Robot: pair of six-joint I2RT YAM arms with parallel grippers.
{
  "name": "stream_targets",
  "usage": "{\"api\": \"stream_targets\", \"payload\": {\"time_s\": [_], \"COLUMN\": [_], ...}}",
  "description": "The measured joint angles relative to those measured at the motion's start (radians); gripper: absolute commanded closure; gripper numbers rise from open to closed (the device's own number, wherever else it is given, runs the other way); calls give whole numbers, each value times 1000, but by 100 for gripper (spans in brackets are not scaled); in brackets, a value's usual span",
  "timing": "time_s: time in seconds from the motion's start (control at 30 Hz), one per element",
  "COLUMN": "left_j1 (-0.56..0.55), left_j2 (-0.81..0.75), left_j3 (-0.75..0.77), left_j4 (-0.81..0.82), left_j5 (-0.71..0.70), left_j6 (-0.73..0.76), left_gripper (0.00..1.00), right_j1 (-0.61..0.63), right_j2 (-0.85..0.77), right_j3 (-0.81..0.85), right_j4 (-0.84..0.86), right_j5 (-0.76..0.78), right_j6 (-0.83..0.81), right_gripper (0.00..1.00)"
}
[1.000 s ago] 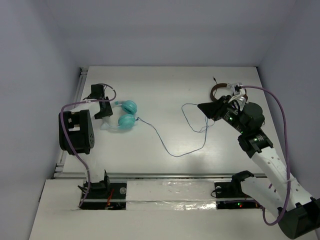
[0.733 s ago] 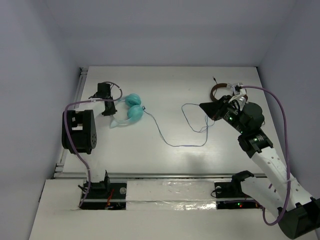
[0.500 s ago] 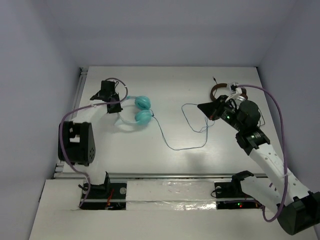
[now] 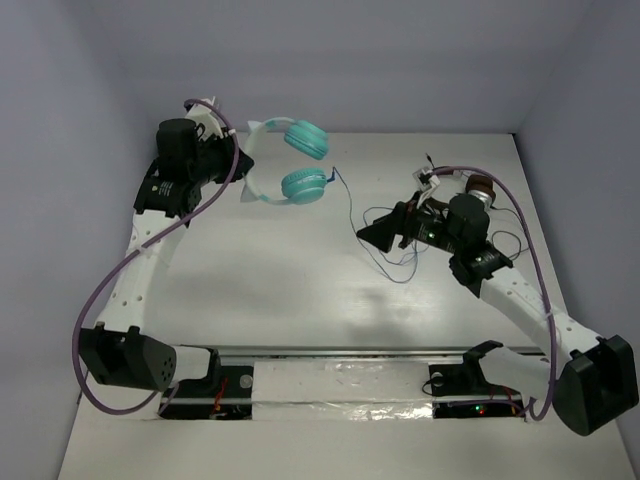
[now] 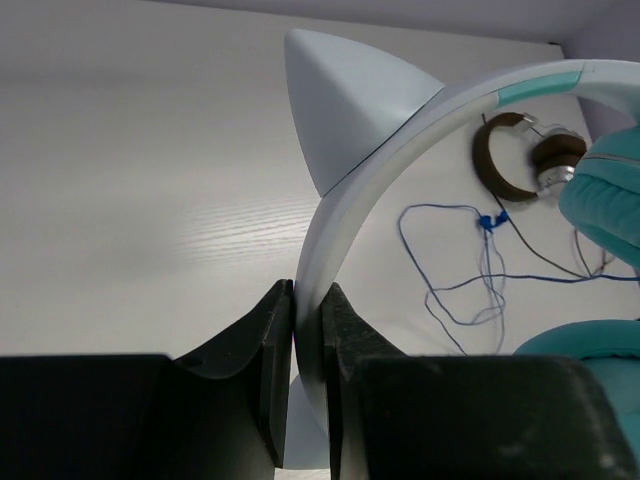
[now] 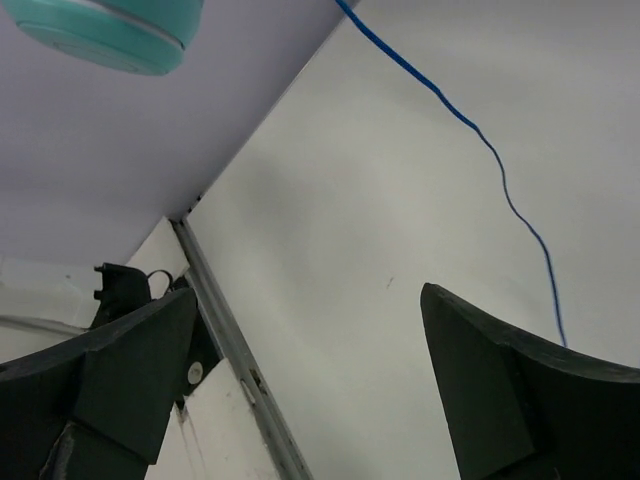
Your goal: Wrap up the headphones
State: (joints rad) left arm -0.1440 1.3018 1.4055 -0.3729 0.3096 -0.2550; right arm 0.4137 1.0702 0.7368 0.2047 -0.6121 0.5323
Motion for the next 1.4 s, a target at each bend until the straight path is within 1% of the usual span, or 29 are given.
{"api": "stream_targets", "payload": {"time_s": [0.17, 0.33, 0.47, 0.53, 0.77, 1.0, 1.13, 1.2, 1.27, 1.3, 1.33, 1.37, 1.4], "left_j1": [0, 2, 2, 7, 15, 29, 54, 68, 89, 102, 109, 129, 139], "left_j2": [21, 45, 47, 47, 69, 98, 103, 115, 134, 145, 150, 164, 173], "left_j3": [61, 143, 191, 212, 330, 457, 505, 544, 595, 621, 632, 663, 680], "left_j4": [-40, -54, -55, -57, -82, -106, -109, -113, -120, -123, -126, -127, -127], "left_j5": [76, 132, 159, 172, 200, 217, 230, 234, 244, 247, 248, 248, 247], "left_j6": [-36, -69, -83, -89, -112, -141, -174, -184, -190, -193, -195, -199, -202], "left_gripper": [100, 100, 100, 100, 100, 100, 100, 100, 100, 100, 100, 100, 100], "right_j1": [50, 53, 53, 52, 53, 53, 53, 53, 53, 53, 53, 53, 53], "right_j2": [43, 135, 146, 165, 295, 358, 378, 382, 375, 368, 357, 347, 339], "right_j3": [0, -3, -34, -35, -38, -66, -78, -88, -112, -126, -143, -156, -165], "right_j4": [41, 51, 95, 120, 203, 311, 358, 376, 397, 401, 406, 406, 406], "right_j5": [34, 152, 222, 228, 193, 181, 175, 175, 178, 182, 189, 194, 197], "right_j6": [-50, -76, -77, -80, -79, -52, -38, -31, -21, -19, -12, -11, -3], "right_gripper": [1, 3, 6, 10, 14, 14, 27, 30, 37, 42, 55, 61, 71]}}
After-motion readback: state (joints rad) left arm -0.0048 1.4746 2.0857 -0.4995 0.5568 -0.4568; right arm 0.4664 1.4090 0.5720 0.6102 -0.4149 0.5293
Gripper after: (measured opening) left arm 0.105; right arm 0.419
